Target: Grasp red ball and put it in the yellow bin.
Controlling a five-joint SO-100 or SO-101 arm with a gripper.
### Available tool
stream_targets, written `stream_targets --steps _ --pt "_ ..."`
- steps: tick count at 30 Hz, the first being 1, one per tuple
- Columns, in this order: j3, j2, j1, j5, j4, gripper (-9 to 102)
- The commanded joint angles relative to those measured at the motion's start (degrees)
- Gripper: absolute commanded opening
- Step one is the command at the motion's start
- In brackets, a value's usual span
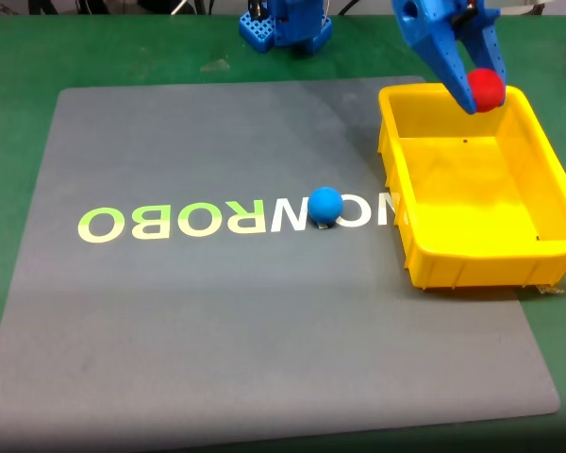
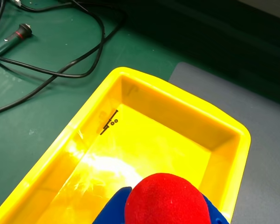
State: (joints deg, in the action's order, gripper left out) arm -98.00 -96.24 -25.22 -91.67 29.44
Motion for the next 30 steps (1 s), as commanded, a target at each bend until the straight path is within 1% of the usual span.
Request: stream_targets --steps 1,2,4,6,8,16,21,24,26,29,30 --pt "4.13 -0.26 -0.79 0.70 -1.49 3" --pt "4.13 -0.26 -0.62 0.79 -1.49 8" --pt "4.13 -0.26 -0.18 0.62 -1.23 24" --pt "4.13 -0.44 0.35 0.88 -1.14 33" --pt "4.13 -0.62 0.88 1.05 -1.14 36" --pt "3.60 -2.46 2.90 0.79 0.18 37" --pt "0.44 -7.91 4.75 1.58 4.92 36" --pt "-7.03 -15.82 6.68 1.41 7.73 34" --pt "-15.29 -23.12 8.35 0.35 9.05 32" --pt "-29.18 -35.42 11.60 -3.16 11.16 26" --pt "-33.75 -39.55 12.92 -4.39 12.39 21"
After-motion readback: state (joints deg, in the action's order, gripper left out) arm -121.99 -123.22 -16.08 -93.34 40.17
